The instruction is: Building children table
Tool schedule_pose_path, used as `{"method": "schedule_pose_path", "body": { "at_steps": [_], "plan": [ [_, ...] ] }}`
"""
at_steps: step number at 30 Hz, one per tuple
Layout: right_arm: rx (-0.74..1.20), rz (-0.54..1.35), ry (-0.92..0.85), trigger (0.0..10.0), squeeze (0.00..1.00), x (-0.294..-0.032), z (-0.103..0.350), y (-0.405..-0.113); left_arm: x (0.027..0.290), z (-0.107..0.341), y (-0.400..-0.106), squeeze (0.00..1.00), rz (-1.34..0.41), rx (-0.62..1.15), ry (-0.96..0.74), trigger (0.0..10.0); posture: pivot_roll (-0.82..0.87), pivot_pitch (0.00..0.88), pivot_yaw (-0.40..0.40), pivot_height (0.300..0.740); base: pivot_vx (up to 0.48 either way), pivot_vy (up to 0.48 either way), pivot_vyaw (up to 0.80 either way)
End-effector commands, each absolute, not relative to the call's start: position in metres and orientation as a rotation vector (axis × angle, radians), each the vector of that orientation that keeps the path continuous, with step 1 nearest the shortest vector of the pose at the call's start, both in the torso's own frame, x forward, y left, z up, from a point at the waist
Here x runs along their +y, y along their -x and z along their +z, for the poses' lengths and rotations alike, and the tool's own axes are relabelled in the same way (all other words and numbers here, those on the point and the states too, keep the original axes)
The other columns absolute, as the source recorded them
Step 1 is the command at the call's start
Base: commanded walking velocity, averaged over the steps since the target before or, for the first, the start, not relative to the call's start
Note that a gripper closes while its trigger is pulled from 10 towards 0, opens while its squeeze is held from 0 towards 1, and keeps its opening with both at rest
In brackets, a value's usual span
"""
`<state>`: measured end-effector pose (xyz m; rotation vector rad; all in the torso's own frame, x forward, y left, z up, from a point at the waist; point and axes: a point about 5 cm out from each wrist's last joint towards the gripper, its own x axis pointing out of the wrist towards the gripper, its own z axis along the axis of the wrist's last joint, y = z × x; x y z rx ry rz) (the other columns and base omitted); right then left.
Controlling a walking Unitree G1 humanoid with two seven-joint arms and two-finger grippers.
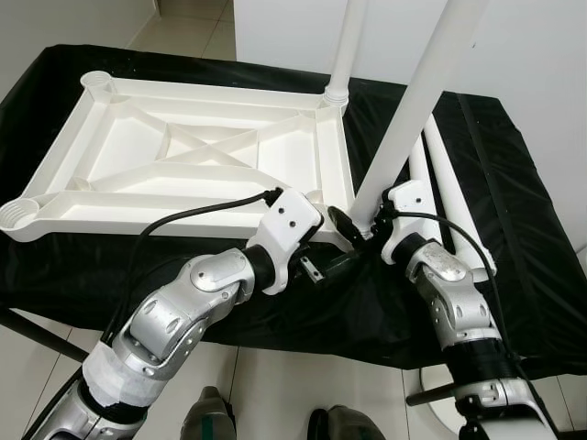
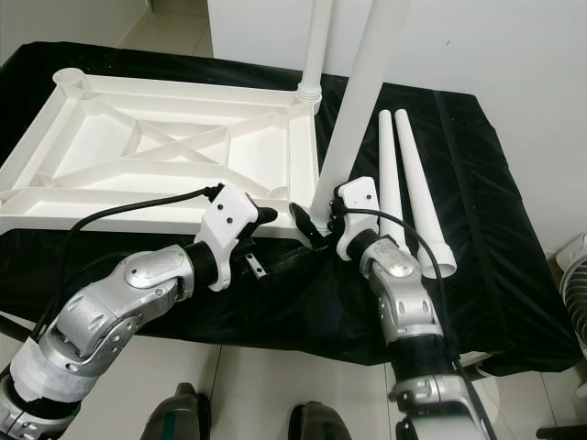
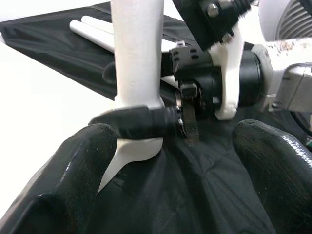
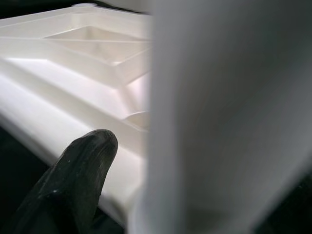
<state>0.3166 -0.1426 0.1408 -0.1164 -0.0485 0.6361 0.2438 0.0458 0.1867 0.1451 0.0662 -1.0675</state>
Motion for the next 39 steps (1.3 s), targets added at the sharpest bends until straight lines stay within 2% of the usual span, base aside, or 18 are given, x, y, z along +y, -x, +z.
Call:
{"method": "schedule_pose_path", "body": {
  "at_steps": [1,2,4,6,17,18,26,31,39],
  "plan": [
    [-0.047,0.671,0.11,10.0,0.0,-0.143,0.139,-0.318,0.043,0.187,-0.238,0.0,-1.148,0.068,-0.148,10.0,0.09,0.05,-0.023,0.74,0.0,0.0,0.0],
    [-0.04,0.693,0.115,9.1,0.0,-0.143,0.137,-0.319,0.043,0.187,-0.238,0.0,-1.146,0.068,-0.149,10.0,0.09,0.051,-0.022,0.74,0.0,0.0,0.0],
    [-0.04,0.693,0.115,9.1,0.0,-0.143,0.137,-0.319,0.043,0.187,-0.238,0.0,-1.146,0.068,-0.149,10.0,0.09,0.051,-0.022,0.74,0.0,0.0,0.0],
    [-0.029,0.731,0.122,0.0,0.0,-0.144,0.134,-0.322,0.044,0.187,-0.238,0.0,-1.143,0.069,-0.15,10.0,0.1,0.054,-0.022,0.74,0.0,0.0,0.0],
    [-0.02,0.751,0.125,0.0,0.0,-0.147,0.127,-0.324,0.046,0.188,-0.238,0.0,-1.133,0.072,-0.151,10.0,0.1,0.068,-0.022,0.74,0.0,0.0,0.0],
    [-0.017,0.728,0.104,10.0,0.0,-0.147,0.126,-0.323,0.047,0.188,-0.238,0.0,-1.131,0.072,-0.15,10.0,0.1,0.075,-0.023,0.74,0.0,0.0,0.0],
    [-0.063,0.611,0.07,10.0,0.0,-0.145,0.128,-0.318,0.046,0.188,-0.238,0.0,-1.129,0.074,-0.146,10.0,0.09,0.077,-0.022,0.74,0.0,0.0,0.0],
    [-0.065,0.465,0.088,10.0,0.0,-0.143,0.126,-0.317,0.045,0.187,-0.238,0.0,-1.13,0.075,-0.141,10.0,0.09,0.077,-0.023,0.74,0.0,0.0,0.0],
    [-0.063,0.283,0.035,10.0,0.0,-0.127,0.131,-0.312,0.045,0.184,-0.239,0.0,-1.128,0.083,-0.138,10.0,0.08,0.078,-0.02,0.74,0.0,0.0,0.0]
  ]
}}
